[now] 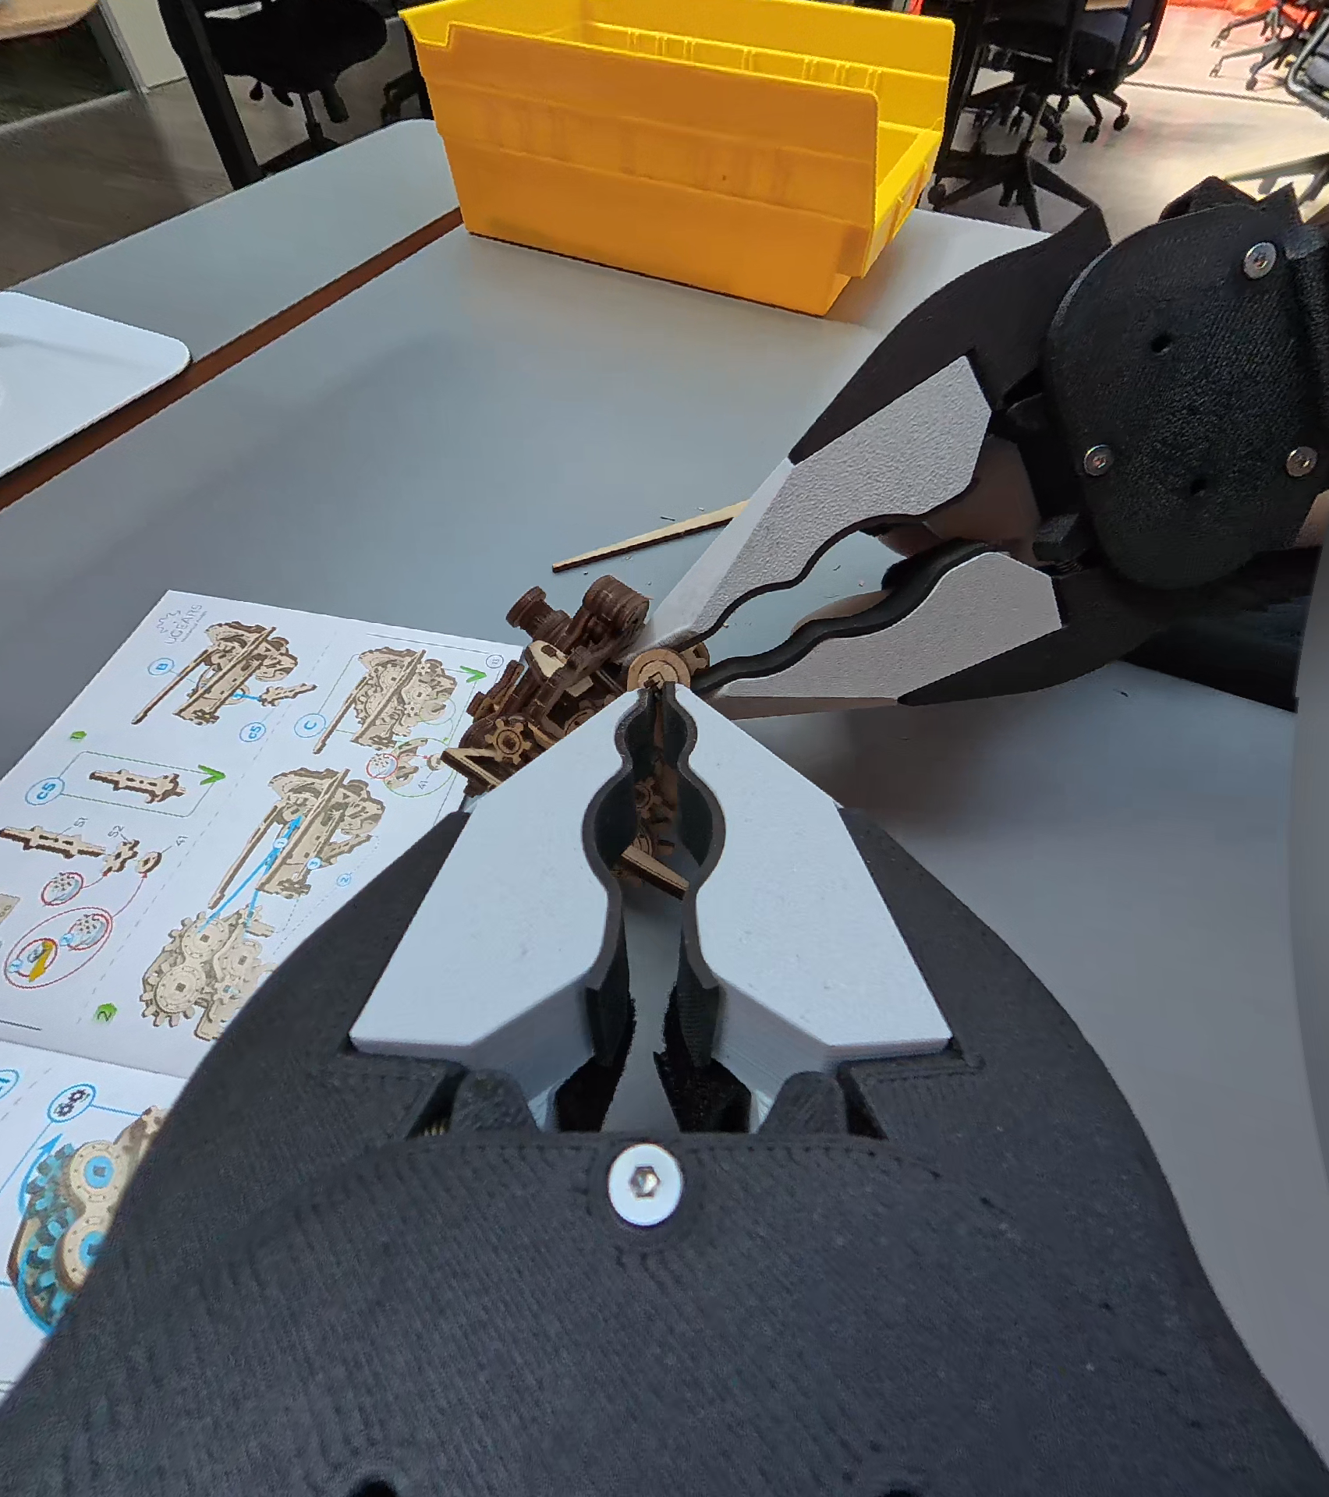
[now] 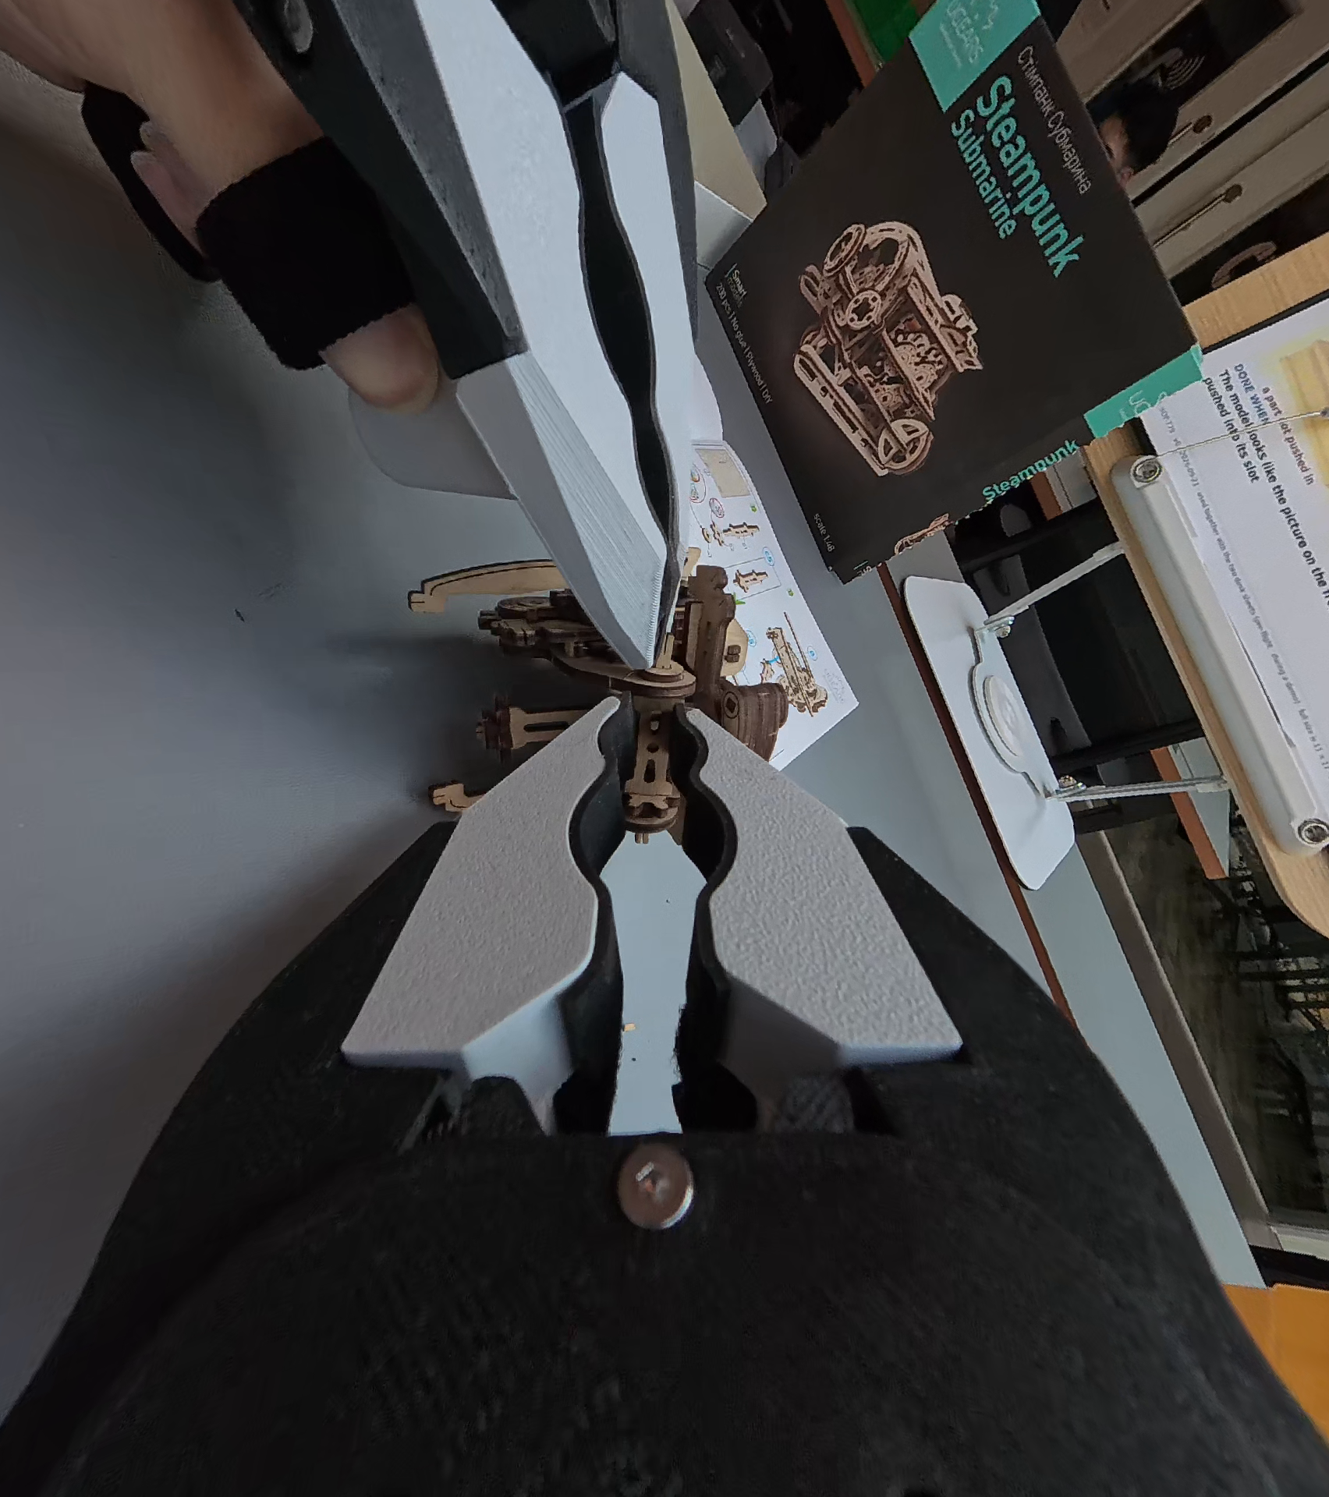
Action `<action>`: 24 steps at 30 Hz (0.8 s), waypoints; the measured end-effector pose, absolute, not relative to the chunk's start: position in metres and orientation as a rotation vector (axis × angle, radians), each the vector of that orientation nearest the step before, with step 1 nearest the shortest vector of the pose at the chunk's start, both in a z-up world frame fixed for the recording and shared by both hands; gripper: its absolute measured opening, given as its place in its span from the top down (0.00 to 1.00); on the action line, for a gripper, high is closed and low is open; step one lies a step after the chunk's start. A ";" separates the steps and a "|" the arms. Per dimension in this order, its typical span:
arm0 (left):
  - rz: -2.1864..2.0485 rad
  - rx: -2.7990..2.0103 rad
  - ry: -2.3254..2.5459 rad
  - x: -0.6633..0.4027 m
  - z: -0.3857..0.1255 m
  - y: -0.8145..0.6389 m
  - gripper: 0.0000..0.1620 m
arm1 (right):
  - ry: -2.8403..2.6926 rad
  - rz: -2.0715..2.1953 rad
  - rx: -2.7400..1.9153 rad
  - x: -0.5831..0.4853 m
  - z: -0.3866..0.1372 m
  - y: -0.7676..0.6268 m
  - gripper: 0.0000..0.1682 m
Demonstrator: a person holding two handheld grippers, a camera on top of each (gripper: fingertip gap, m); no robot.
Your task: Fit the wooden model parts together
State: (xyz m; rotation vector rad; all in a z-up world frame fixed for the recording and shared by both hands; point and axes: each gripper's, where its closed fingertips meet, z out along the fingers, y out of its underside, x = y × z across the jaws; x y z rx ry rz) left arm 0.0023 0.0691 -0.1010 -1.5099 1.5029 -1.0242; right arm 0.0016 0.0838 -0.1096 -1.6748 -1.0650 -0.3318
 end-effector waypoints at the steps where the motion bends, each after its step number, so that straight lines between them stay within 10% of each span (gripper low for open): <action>1: -1.014 -1.511 1.508 0.003 -0.100 0.070 1.00 | -1.060 -0.328 -1.682 0.003 -0.110 0.085 0.97; 24: -0.546 -0.986 1.727 -0.007 -0.101 0.063 0.98 | -1.222 -0.487 -1.537 -0.005 -0.110 0.078 0.97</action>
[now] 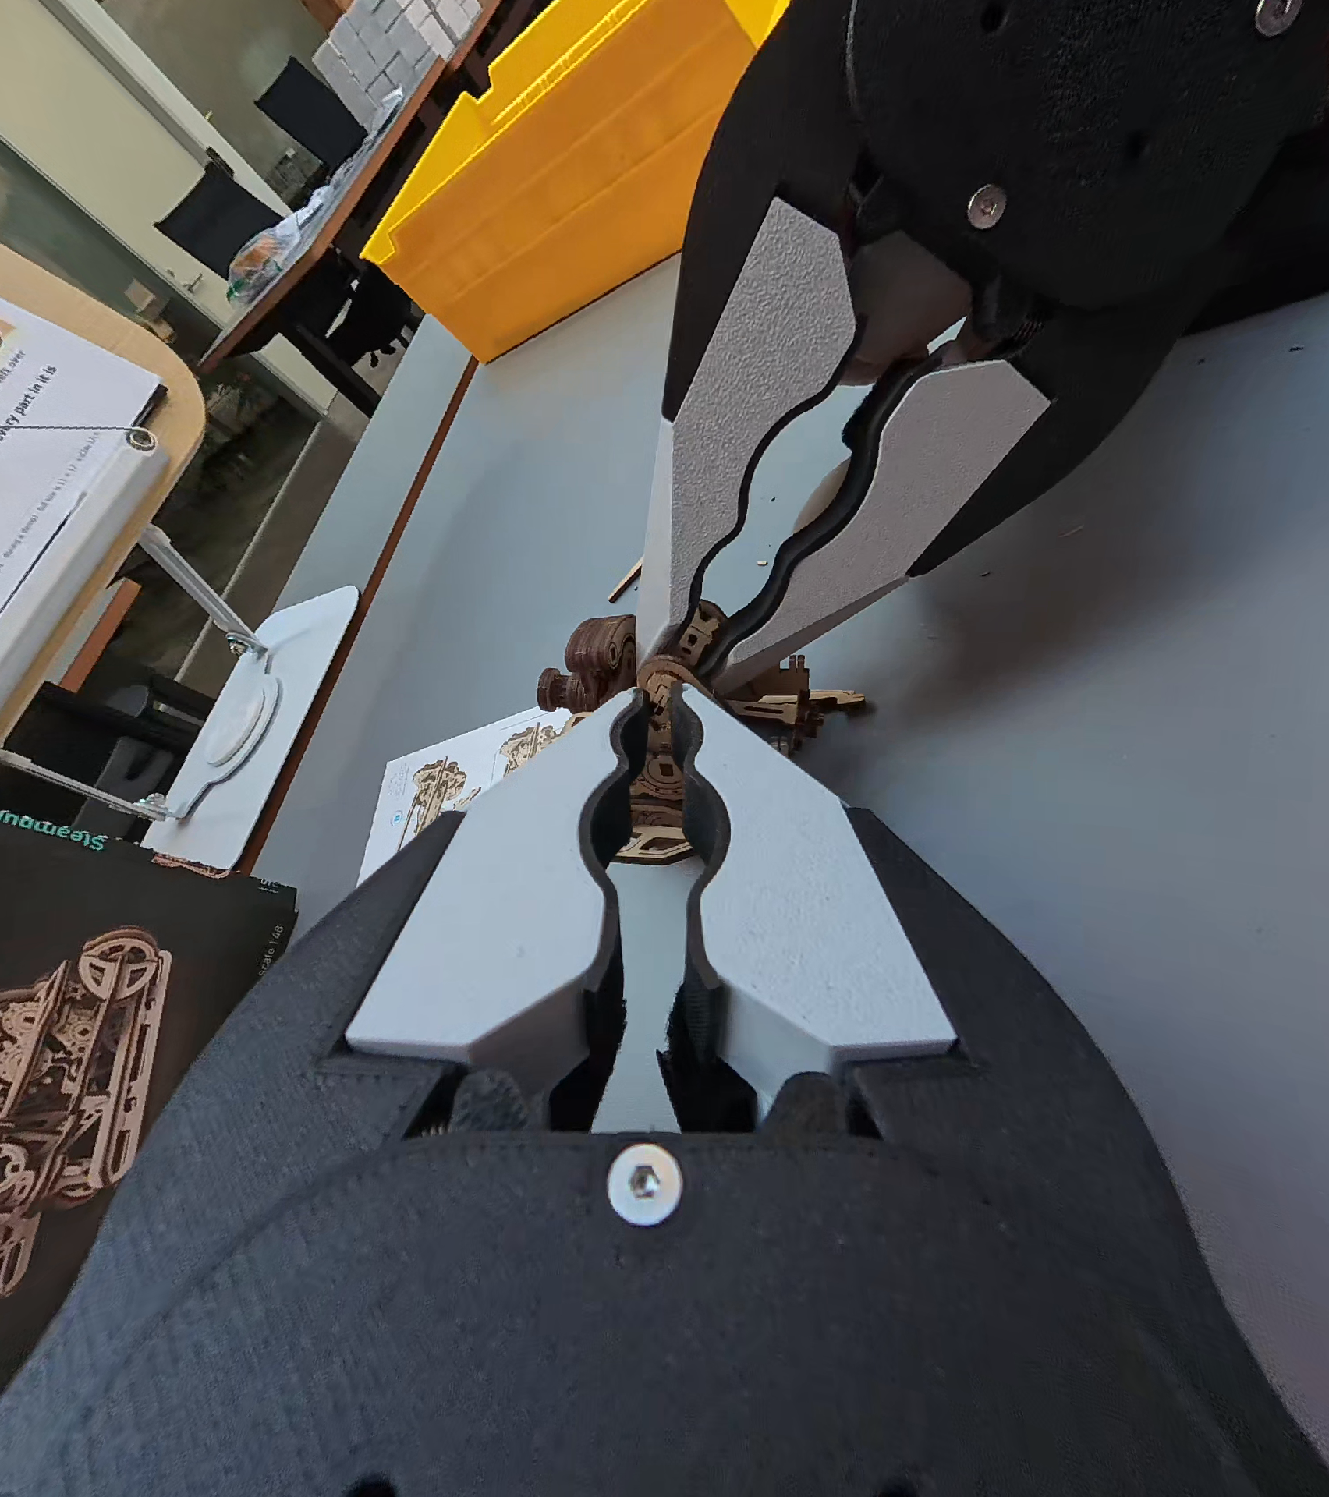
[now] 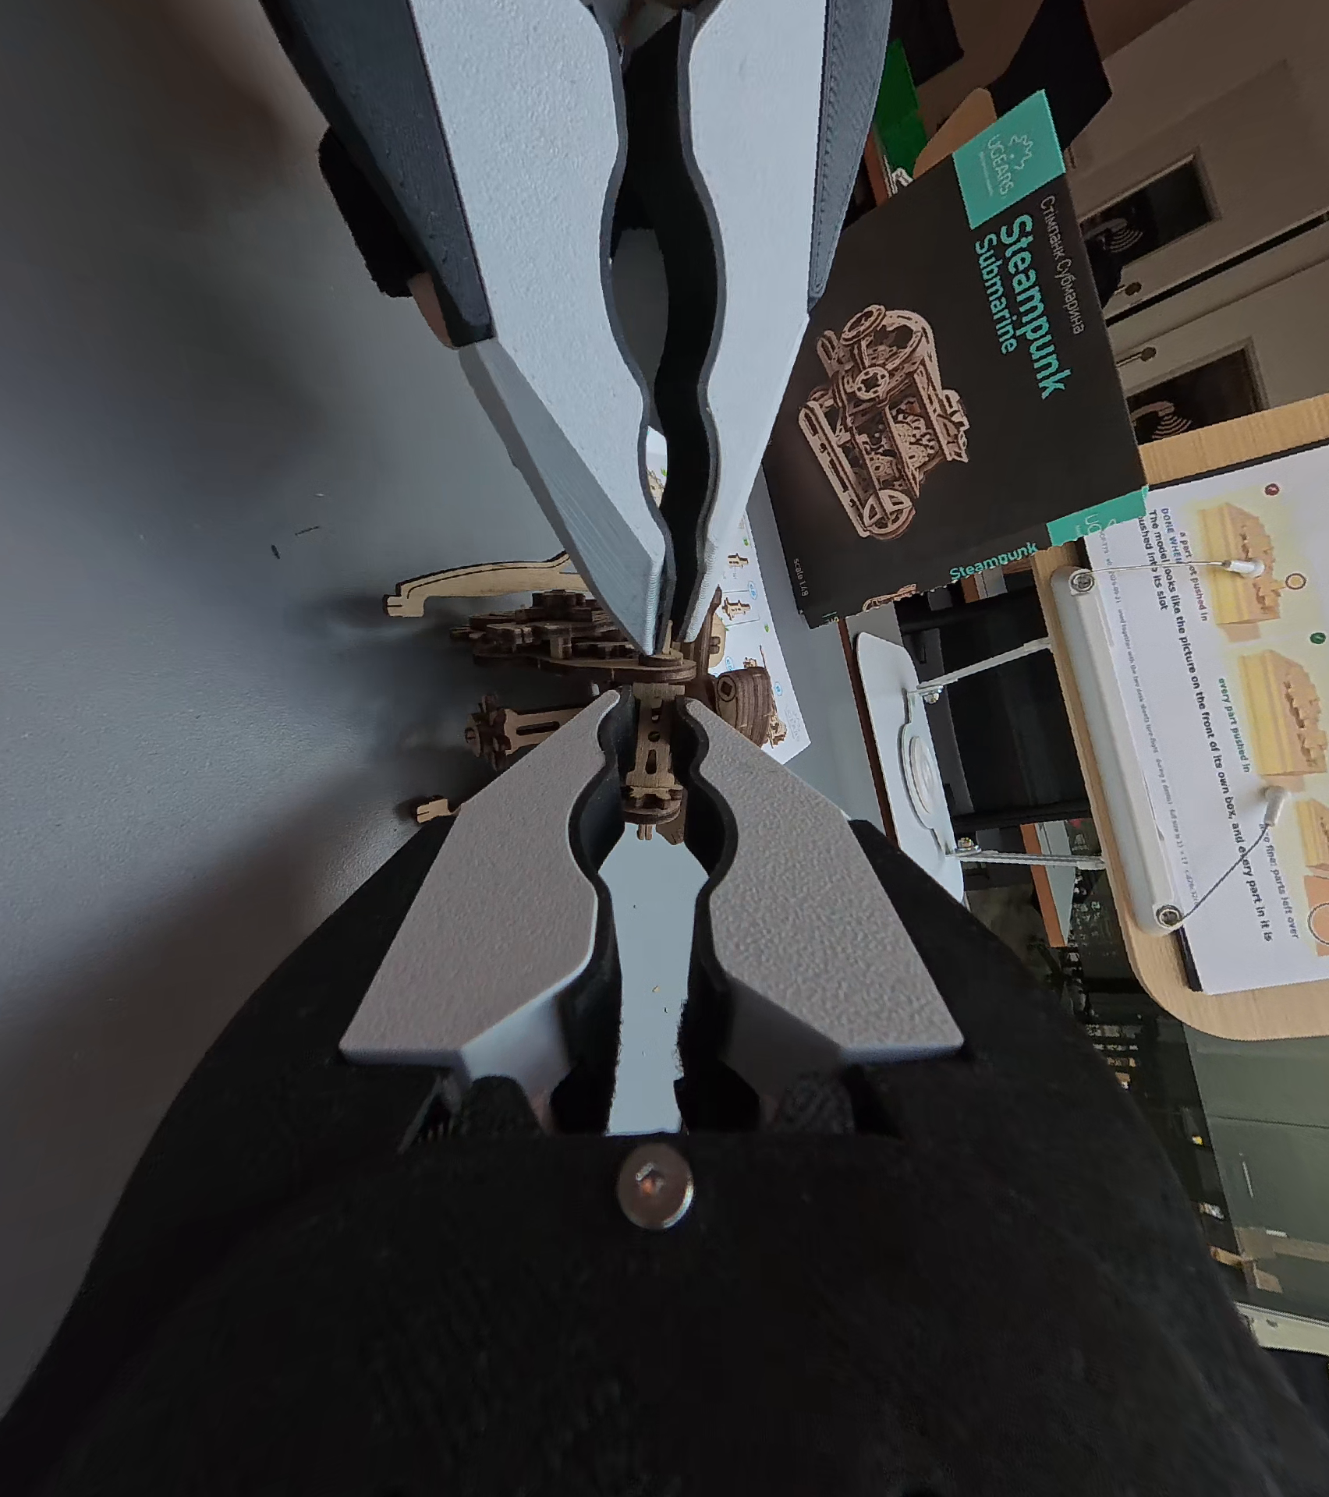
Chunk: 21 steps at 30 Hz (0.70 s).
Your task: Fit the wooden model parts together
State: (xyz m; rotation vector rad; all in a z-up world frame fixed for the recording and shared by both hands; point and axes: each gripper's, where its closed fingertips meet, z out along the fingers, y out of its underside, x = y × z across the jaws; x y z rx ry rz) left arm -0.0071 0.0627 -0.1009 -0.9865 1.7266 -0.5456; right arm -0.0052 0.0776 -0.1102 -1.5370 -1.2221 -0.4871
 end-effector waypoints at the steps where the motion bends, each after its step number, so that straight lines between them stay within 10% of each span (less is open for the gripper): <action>1: -0.535 -0.972 1.734 -0.007 -0.102 0.062 0.98 | -1.229 -0.488 -1.536 -0.005 -0.111 0.077 0.97; 21: -0.648 -0.938 1.748 -0.010 -0.097 0.051 0.99 | -1.208 -0.342 -1.577 -0.013 -0.106 0.067 0.99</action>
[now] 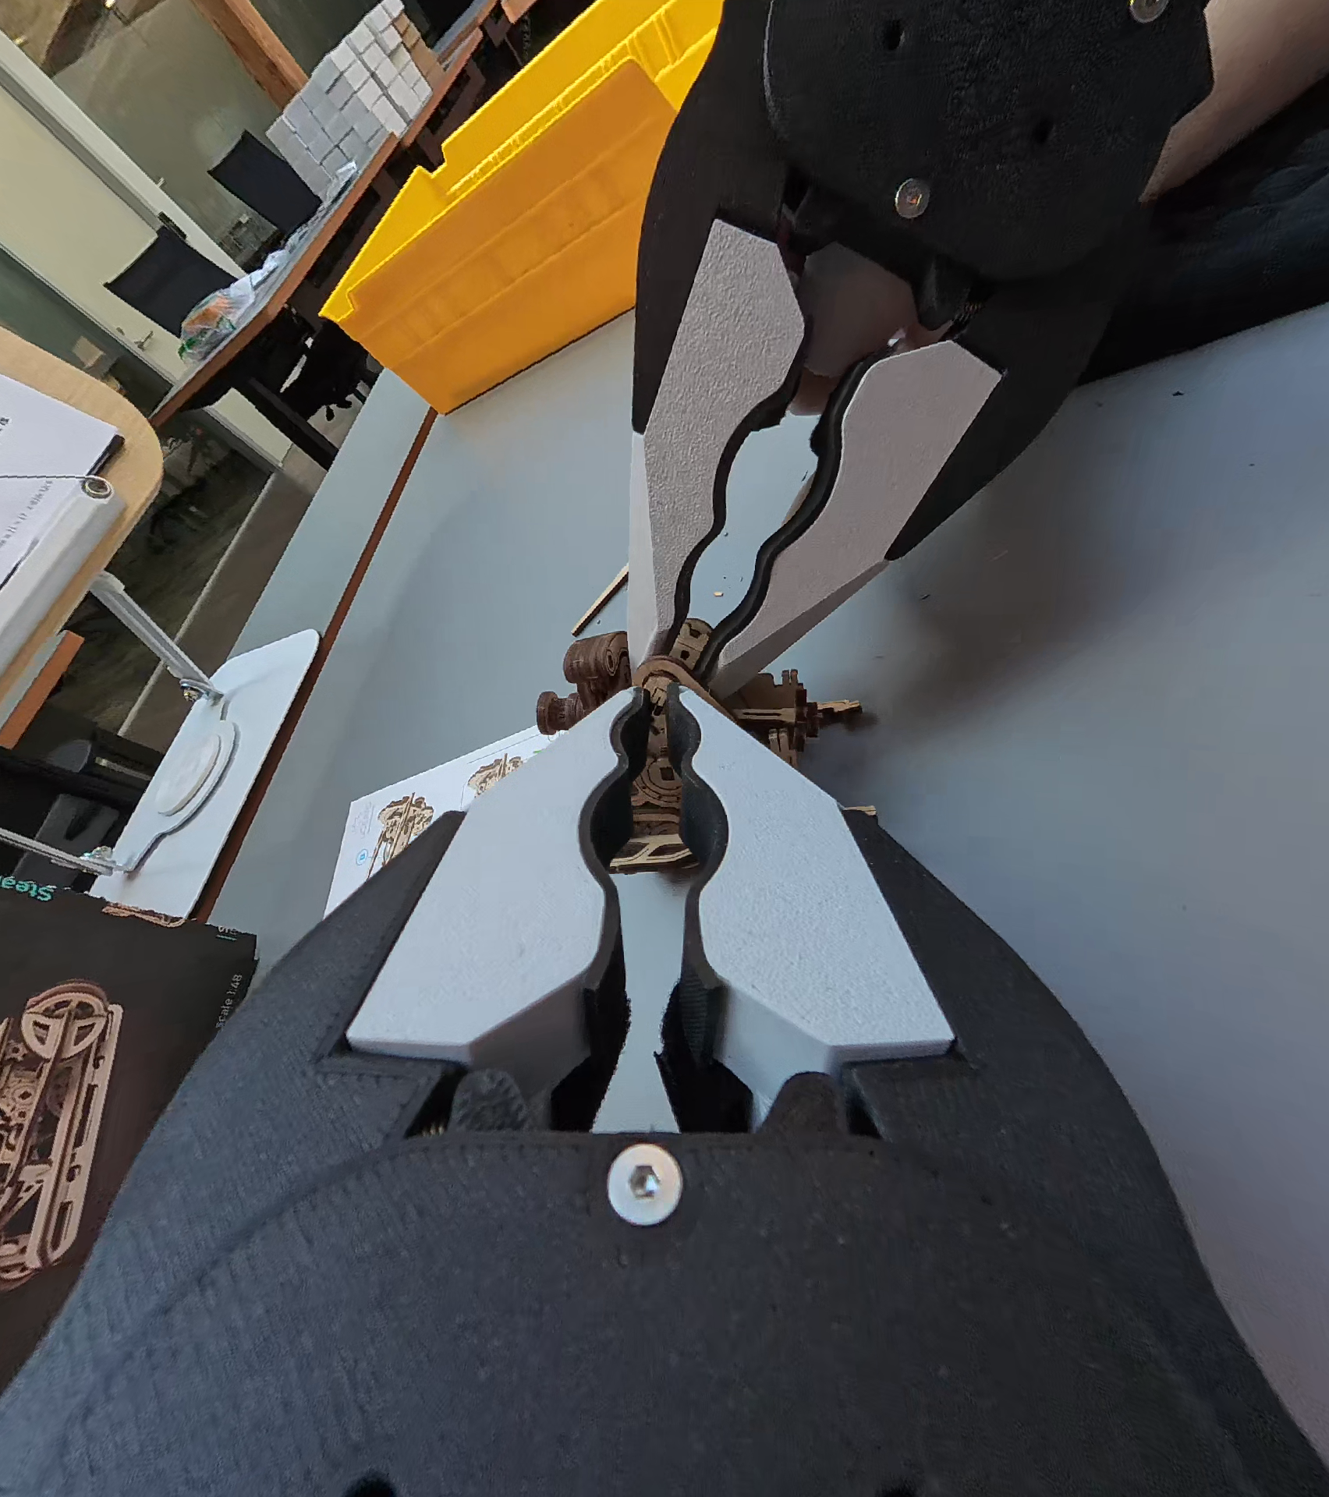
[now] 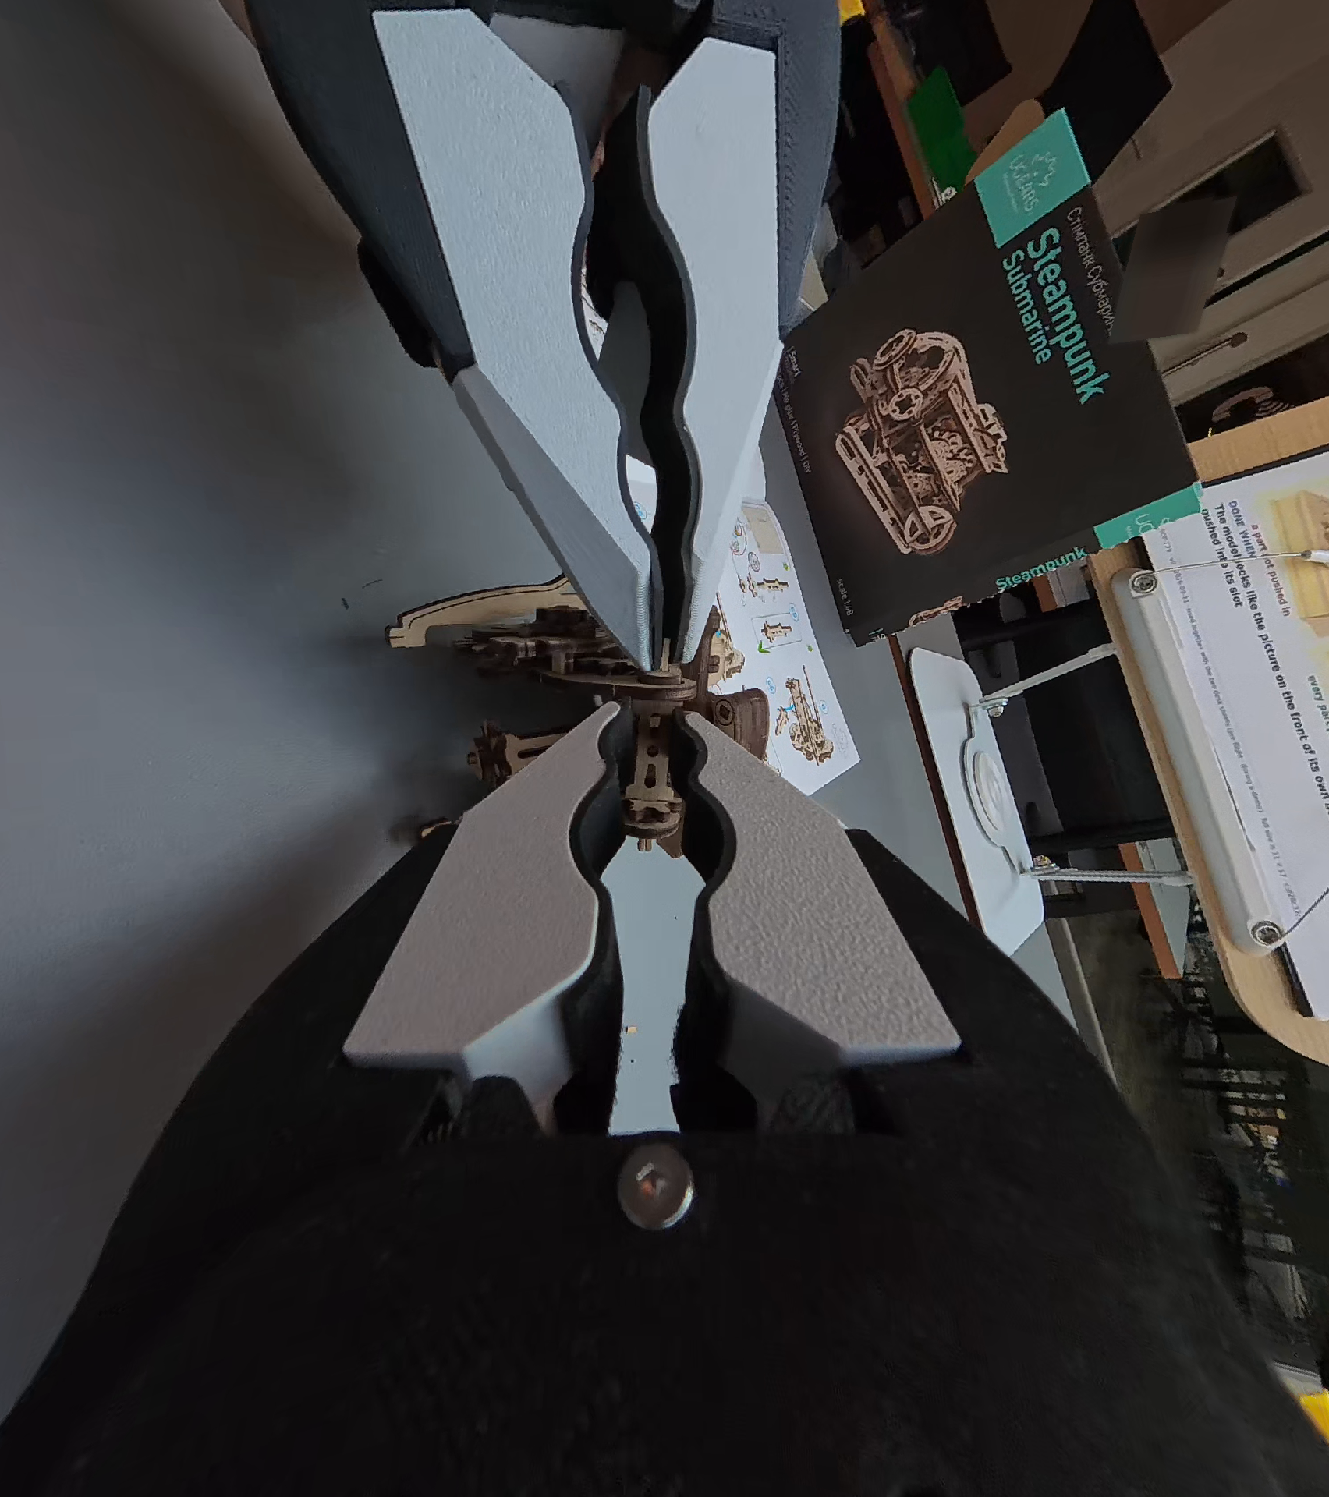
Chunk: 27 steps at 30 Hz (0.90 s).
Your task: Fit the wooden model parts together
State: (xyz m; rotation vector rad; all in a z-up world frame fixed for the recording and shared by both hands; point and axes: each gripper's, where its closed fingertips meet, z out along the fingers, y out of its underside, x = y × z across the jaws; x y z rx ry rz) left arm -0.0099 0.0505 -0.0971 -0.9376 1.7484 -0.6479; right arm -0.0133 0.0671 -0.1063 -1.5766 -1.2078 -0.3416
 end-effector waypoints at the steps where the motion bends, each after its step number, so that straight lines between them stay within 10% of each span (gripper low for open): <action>1: -0.664 -0.934 1.736 -0.010 -0.095 0.050 0.99 | -1.196 -0.325 -1.578 -0.014 -0.104 0.067 0.99; 27: -0.531 -0.802 1.875 -0.015 -0.101 0.046 0.99 | -1.316 -0.282 -1.525 -0.016 -0.112 0.064 0.96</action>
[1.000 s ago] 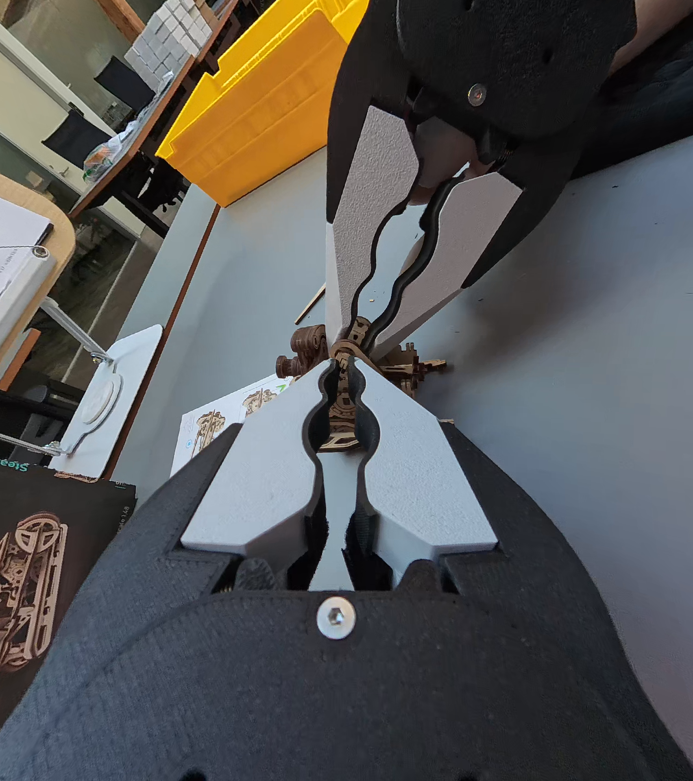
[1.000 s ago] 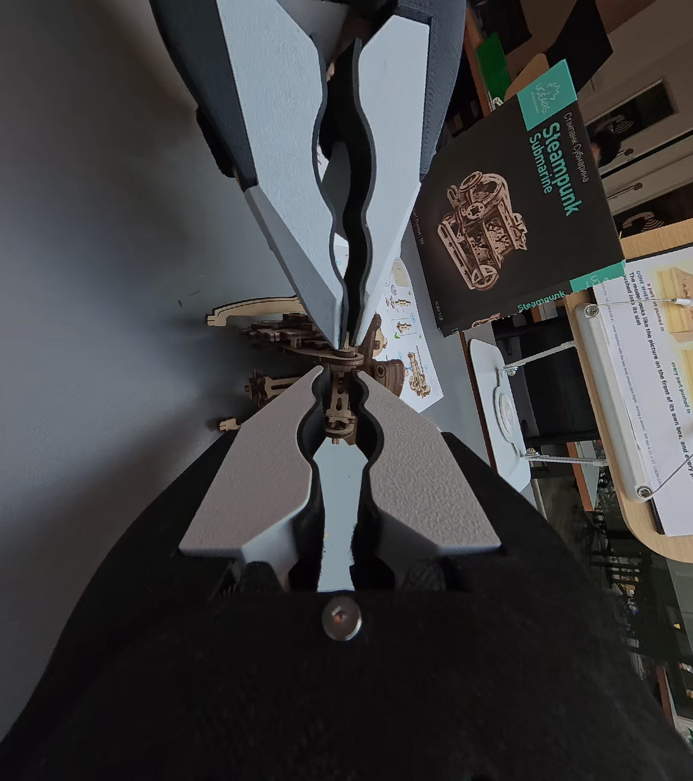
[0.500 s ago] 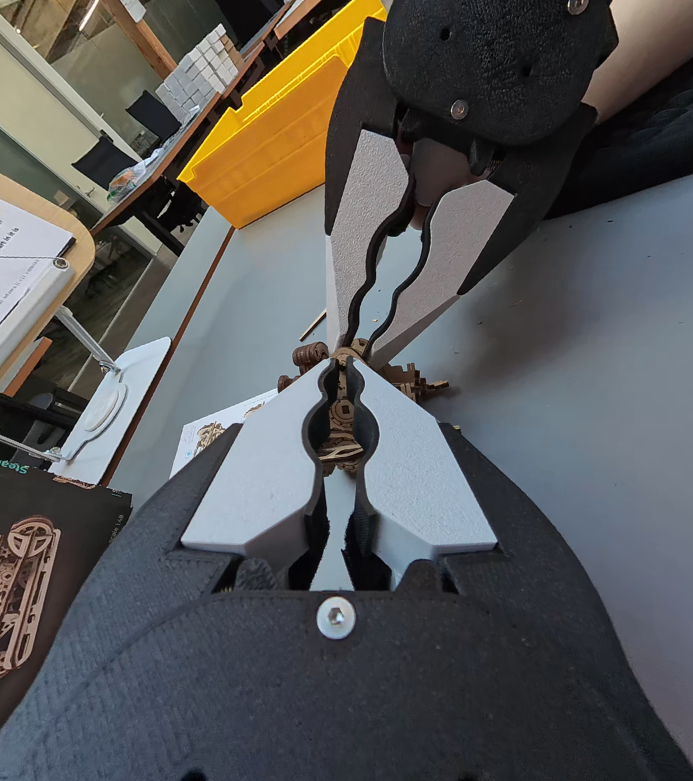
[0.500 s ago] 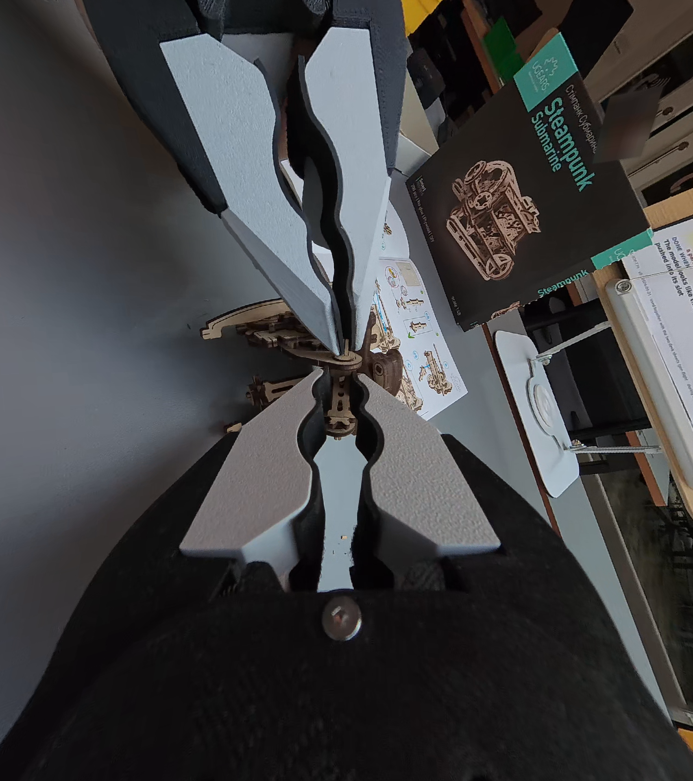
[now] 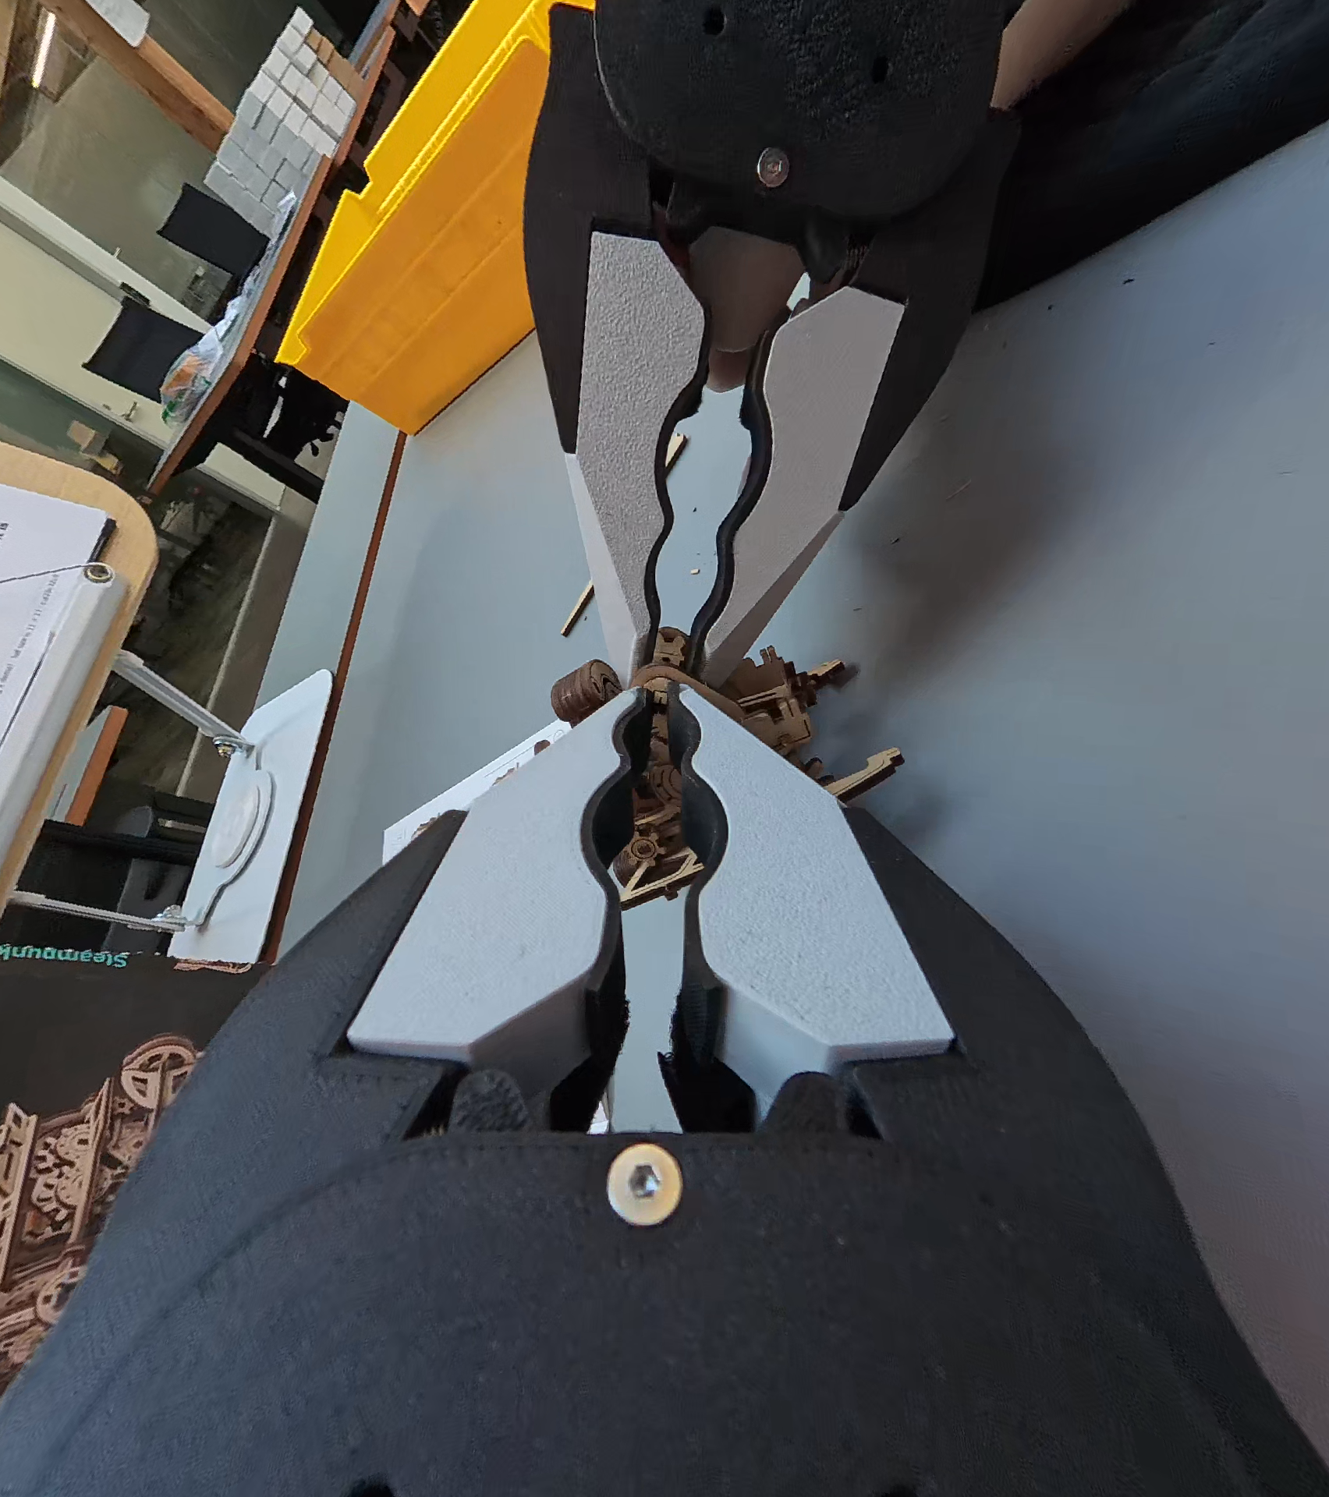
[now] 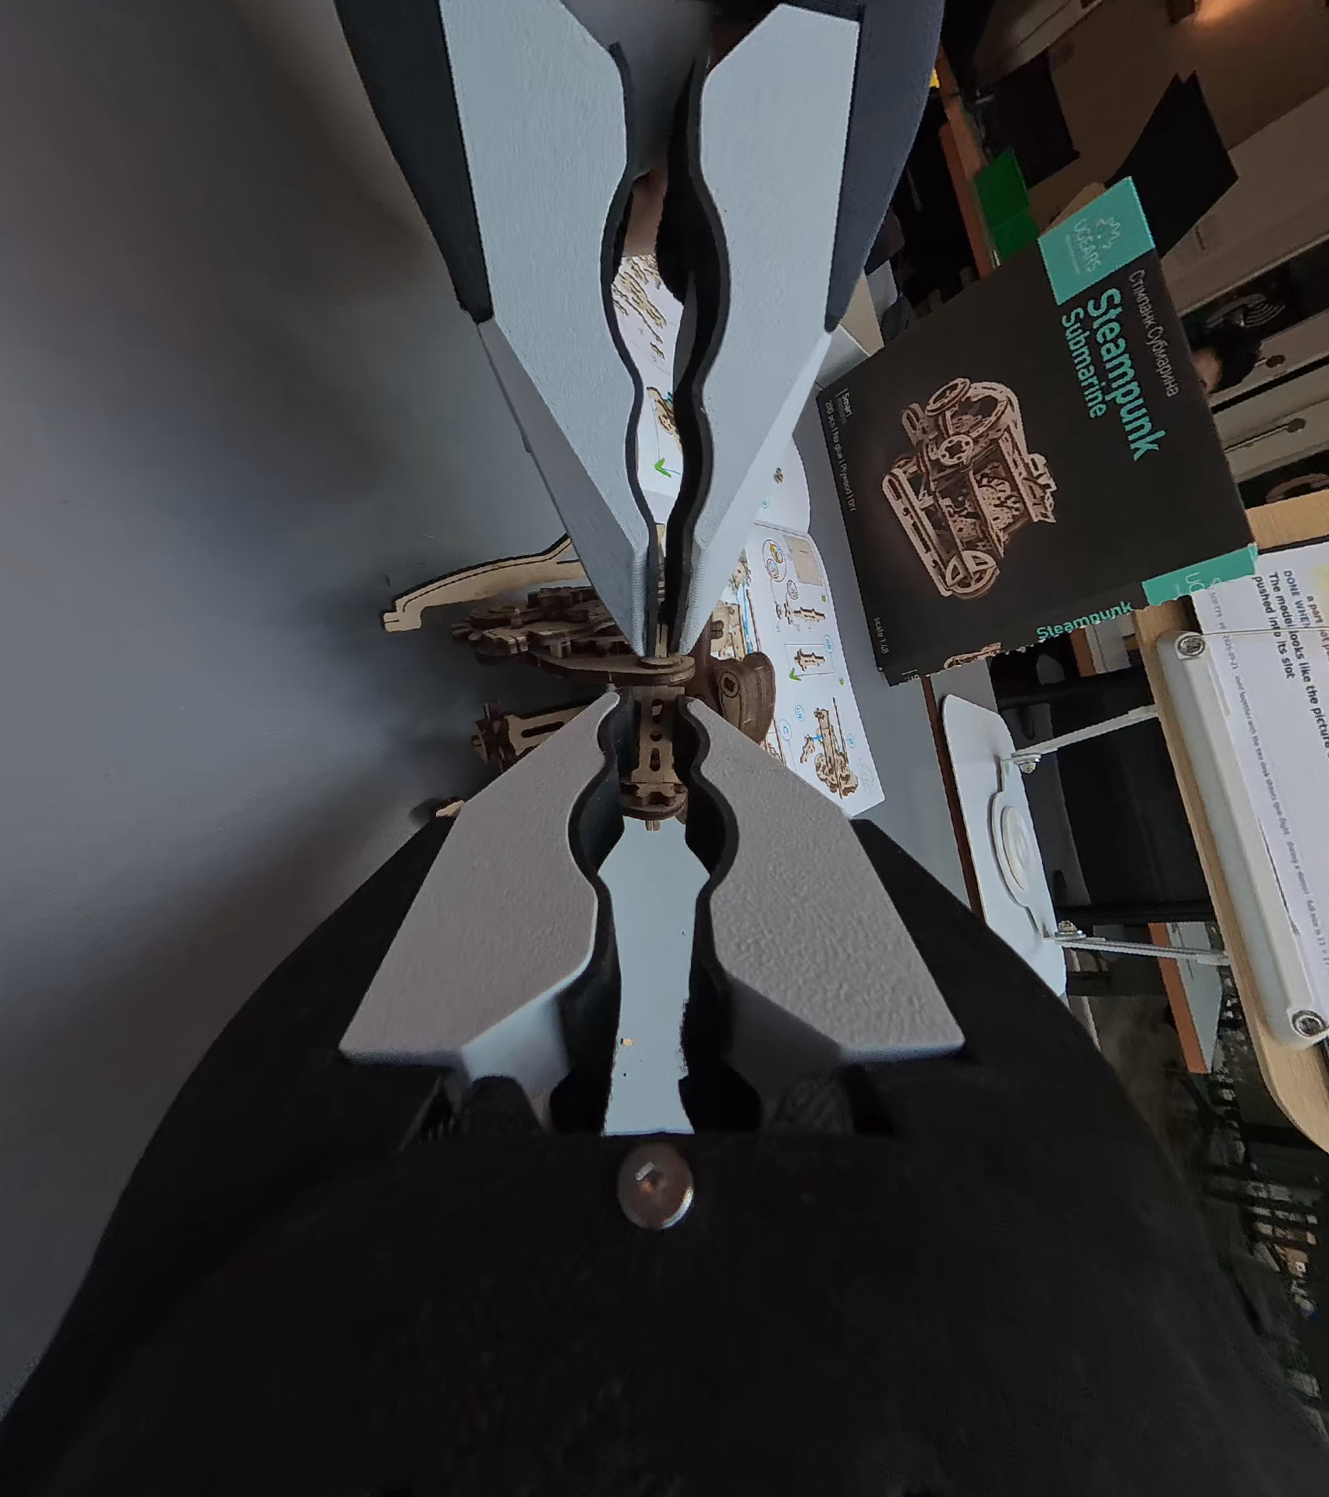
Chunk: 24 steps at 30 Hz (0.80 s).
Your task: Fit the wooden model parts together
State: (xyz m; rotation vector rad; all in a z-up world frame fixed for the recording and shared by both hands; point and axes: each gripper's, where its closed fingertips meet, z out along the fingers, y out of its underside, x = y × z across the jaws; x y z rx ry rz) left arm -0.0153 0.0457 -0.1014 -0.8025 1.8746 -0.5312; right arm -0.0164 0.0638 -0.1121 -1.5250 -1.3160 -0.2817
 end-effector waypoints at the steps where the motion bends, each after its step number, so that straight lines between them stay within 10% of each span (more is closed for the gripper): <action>1: -0.553 -0.810 1.889 -0.016 -0.101 0.044 0.99 | -1.348 -0.267 -1.524 -0.017 -0.113 0.062 0.96; 24: -1.004 -1.160 1.717 -0.017 -0.082 0.038 1.00 | -1.321 0.012 -1.530 -0.017 -0.095 0.052 0.97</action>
